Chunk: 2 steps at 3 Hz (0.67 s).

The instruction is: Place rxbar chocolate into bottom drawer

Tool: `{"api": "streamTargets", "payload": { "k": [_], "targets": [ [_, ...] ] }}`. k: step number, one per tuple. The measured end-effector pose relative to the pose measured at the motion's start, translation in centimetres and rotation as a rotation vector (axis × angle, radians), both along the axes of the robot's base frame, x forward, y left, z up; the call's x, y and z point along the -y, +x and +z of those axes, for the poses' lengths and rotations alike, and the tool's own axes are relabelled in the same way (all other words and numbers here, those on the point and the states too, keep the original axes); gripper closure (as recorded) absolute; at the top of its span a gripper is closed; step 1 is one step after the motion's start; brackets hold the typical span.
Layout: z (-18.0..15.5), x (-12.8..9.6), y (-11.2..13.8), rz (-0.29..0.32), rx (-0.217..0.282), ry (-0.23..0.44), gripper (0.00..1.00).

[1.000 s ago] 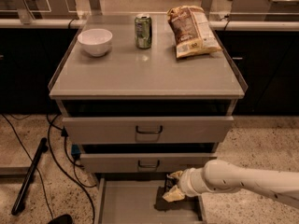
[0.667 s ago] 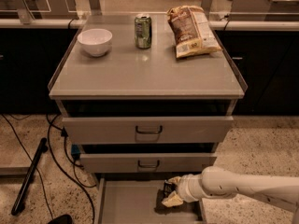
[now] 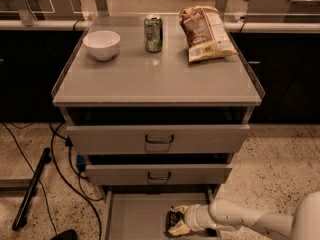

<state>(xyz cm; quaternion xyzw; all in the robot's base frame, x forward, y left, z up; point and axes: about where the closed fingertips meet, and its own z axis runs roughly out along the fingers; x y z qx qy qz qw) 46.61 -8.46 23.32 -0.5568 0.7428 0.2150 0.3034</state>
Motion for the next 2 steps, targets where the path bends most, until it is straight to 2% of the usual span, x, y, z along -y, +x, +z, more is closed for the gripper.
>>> {"api": "streamTargets", "payload": {
  "k": [1,2],
  "targets": [
    [-0.3,0.0,0.0,-0.001,0.002,0.001,1.0],
    [-2.0,0.3,0.8,-0.021,0.026,0.004,1.0]
  ]
}}
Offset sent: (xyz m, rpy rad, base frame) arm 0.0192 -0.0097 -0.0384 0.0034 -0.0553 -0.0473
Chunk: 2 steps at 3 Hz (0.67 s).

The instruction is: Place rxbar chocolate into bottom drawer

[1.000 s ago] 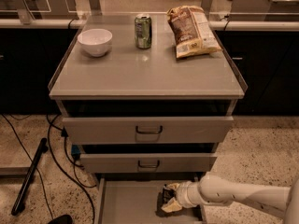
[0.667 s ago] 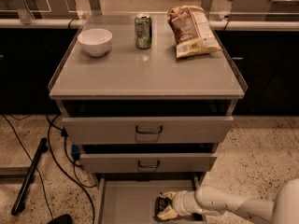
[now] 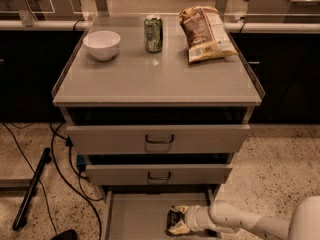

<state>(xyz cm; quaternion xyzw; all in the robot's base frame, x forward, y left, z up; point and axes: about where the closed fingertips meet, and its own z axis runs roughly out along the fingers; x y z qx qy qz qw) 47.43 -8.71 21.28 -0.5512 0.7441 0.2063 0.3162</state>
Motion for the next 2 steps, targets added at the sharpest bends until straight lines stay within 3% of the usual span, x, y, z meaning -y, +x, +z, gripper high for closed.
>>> {"api": "streamTargets", "payload": {
  "k": [2],
  "targets": [
    [-4.0,-1.0,2.9,0.021,0.055,0.031,1.0]
  ]
}}
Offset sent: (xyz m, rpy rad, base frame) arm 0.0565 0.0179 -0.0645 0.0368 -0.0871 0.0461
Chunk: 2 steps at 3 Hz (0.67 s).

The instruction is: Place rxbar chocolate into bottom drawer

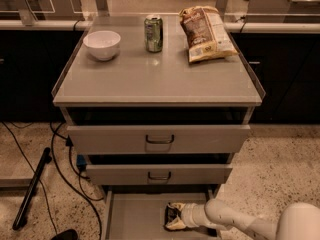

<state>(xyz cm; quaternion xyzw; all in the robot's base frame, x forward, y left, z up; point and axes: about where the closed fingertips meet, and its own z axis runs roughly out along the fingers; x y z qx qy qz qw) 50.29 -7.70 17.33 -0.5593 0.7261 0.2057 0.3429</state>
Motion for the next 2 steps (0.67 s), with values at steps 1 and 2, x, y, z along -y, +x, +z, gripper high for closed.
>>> {"api": "streamTargets", "payload": {
  "k": [1,2],
  "targets": [
    [-2.0,-1.0,1.4,0.028,-0.004,0.002,1.0],
    [-4.1,-2.0,2.3,0.06,-0.017,0.001,1.0]
  ]
}}
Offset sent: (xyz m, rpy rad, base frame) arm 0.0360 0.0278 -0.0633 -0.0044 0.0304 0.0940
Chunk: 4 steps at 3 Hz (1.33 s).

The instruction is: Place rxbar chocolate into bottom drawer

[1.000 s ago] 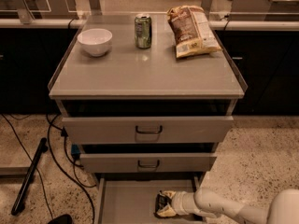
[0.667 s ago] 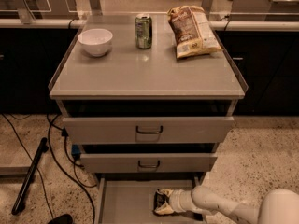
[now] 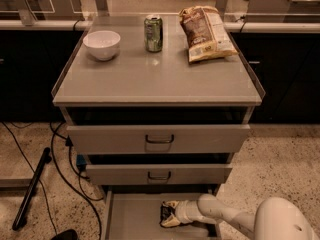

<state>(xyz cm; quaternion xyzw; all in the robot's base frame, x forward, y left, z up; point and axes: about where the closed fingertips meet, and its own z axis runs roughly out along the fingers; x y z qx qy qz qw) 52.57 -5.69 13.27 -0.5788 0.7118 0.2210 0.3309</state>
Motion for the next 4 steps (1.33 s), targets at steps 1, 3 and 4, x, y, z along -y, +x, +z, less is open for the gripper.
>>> {"api": "streamTargets", "payload": {
  "k": [1,3,4],
  "targets": [
    [-1.42,-0.67,0.31,0.024,-0.001,0.001,1.0],
    [-1.63,-0.71,0.46,0.026,0.0,0.0,0.62],
    [-1.64,-0.72,0.46,0.026,0.0,0.0,0.37]
  ]
}}
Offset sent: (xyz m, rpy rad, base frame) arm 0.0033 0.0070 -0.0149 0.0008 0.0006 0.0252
